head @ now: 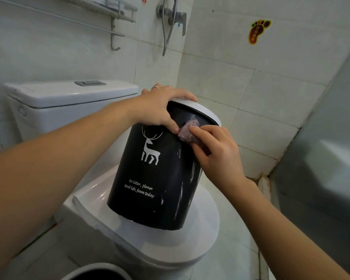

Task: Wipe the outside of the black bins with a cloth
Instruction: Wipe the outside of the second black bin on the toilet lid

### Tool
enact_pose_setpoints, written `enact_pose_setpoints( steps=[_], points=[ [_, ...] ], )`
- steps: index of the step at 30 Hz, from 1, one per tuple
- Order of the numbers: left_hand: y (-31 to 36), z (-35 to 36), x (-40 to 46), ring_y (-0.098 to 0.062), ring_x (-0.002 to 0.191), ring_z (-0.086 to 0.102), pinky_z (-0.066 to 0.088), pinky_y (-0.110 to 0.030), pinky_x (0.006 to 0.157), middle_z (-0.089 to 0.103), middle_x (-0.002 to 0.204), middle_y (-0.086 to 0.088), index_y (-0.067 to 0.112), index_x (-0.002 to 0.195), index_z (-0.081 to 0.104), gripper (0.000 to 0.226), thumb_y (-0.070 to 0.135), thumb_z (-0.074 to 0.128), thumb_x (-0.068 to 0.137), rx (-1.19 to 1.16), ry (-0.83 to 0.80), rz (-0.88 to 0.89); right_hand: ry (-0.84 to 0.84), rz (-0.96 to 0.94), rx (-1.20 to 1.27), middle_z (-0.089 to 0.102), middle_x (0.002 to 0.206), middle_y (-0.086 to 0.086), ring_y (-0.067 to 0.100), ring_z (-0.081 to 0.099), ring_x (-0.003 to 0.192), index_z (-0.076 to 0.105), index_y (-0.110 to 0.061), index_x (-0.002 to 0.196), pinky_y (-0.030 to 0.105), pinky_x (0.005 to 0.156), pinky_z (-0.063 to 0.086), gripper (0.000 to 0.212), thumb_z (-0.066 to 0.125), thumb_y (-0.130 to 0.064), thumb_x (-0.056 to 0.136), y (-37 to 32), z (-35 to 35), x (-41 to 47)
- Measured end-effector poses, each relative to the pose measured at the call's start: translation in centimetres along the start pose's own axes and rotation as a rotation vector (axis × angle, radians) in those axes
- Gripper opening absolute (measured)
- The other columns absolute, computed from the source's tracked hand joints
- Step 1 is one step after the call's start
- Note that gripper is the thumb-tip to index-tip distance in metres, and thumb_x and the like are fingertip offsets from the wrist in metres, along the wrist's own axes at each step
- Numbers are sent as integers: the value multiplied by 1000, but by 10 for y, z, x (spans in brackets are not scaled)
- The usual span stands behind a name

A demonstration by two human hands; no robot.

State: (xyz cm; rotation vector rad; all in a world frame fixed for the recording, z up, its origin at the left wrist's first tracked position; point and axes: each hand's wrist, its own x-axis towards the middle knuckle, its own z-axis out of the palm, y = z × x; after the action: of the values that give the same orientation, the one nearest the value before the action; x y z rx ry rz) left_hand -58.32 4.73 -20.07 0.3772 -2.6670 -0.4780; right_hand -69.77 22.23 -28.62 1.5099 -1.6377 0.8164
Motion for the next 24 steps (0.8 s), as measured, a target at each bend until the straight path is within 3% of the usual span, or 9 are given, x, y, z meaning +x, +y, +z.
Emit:
enact_pose_setpoints(
  steps=[5,10,17,24],
  points=[
    [-10,-2,2,-26,133,41,42,-47,109,43,144,0,67,123,47,86,31,87,57,-197,-76,-28,9,7,8,68,102,13,33,63,90,72,-5,114,42,73,54,29,74,-7,85,-1,-1,8],
    [-14,1,5,-24,135,35,37,-48,111,43,140,1,69,125,43,85,30,87,63,-150,-51,-8,-23,-8,-3,68,101,14,34,62,88,72,-5,113,44,73,54,29,74,-6,85,0,-2,10],
    [-9,4,4,-19,130,32,32,-47,112,46,130,4,61,133,42,84,27,86,69,-100,-29,-3,-208,-356,-44,65,100,14,30,56,79,72,-8,111,40,62,51,22,64,-10,91,1,-12,-24],
    [-7,5,2,-21,130,32,33,-49,112,45,130,4,59,136,39,81,31,84,74,-62,-37,10,-116,-134,-78,65,99,15,34,56,79,72,-6,112,45,65,51,24,66,-5,88,-1,-9,3]
  ],
)
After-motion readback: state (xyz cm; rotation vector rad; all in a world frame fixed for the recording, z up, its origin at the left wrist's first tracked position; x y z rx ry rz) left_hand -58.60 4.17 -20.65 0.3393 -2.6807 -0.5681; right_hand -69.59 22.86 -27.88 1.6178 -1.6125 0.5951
